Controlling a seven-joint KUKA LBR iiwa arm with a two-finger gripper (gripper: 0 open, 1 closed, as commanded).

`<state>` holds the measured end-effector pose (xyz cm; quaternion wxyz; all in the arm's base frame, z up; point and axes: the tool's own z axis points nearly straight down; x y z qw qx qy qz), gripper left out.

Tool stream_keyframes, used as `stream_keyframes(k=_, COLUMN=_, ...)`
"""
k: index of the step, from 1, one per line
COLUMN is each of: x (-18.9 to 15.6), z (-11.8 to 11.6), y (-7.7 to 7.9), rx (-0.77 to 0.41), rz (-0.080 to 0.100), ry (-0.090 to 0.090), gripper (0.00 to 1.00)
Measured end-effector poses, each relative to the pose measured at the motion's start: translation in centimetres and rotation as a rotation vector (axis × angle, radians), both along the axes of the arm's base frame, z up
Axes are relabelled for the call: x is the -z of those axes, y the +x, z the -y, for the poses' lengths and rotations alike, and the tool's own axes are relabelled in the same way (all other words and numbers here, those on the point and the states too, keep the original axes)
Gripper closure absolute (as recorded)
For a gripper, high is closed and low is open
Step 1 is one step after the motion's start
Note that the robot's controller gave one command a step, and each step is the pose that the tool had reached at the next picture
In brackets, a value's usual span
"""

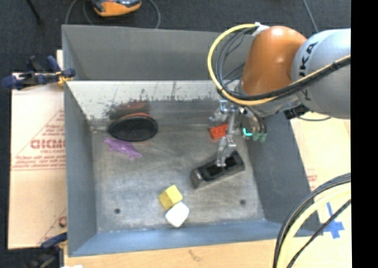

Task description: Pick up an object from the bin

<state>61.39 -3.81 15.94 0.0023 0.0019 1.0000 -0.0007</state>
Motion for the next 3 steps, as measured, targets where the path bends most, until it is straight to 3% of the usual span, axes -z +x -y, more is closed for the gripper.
stream_keyframes(k=1, x=3.9, z=1.8, y=-2.4, rx=-0.062, rz=0.007, ry=0.000, gripper=0.00)
stream_keyframes(k=2, x=8.3, z=1.9, y=0.1, rx=-0.204, rz=-0.050, ry=0.003, gripper=1.00)
stream_keyframes(k=3, x=8.3, z=1.9, y=0.1, rx=-0.204, rz=-0.050, ry=0.003, gripper=1.00)
